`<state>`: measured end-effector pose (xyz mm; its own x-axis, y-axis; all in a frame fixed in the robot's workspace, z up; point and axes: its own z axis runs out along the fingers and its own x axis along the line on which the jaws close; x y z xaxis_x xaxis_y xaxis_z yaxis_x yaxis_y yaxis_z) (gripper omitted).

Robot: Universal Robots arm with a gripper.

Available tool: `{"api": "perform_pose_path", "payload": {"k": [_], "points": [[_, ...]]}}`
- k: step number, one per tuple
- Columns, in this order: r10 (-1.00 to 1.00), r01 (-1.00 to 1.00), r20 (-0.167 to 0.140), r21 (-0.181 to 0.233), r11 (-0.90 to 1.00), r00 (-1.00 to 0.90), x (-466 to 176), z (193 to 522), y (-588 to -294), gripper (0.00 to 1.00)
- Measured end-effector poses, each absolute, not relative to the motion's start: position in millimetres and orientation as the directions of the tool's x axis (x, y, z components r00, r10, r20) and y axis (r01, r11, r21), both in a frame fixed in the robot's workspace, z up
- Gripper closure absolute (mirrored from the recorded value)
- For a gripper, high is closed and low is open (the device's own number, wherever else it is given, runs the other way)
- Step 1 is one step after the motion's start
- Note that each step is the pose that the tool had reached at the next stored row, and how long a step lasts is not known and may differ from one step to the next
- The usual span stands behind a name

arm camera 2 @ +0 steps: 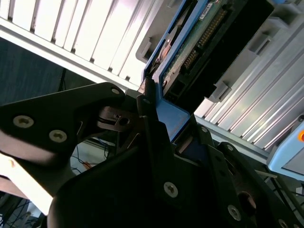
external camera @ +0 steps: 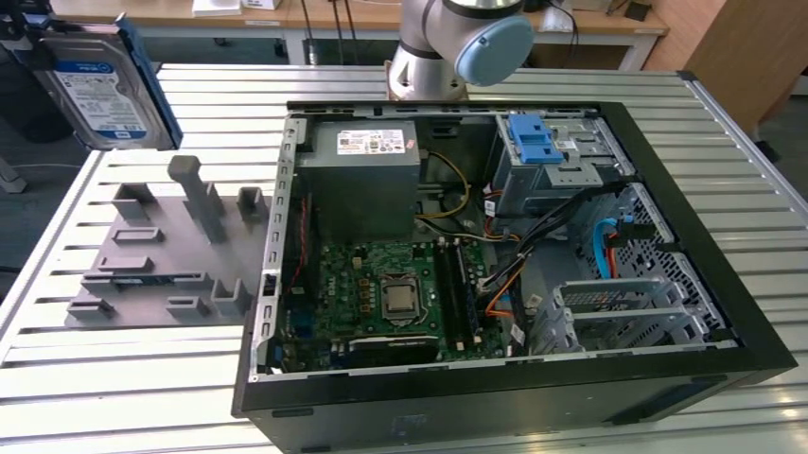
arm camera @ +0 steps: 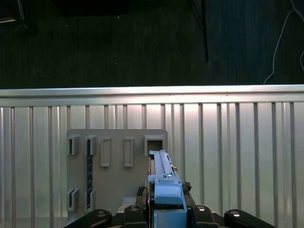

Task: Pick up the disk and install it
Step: 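Pick up the disk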

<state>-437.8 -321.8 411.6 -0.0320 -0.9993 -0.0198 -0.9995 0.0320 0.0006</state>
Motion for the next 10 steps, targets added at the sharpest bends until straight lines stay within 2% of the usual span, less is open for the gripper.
{"api": "perform_pose_path", "payload": {"k": [10], "points": [[-0.999, -0.999, -0.020, 0.000, 0.032, -0.032, -437.8, 421.7, -321.5, 0.64]]}}
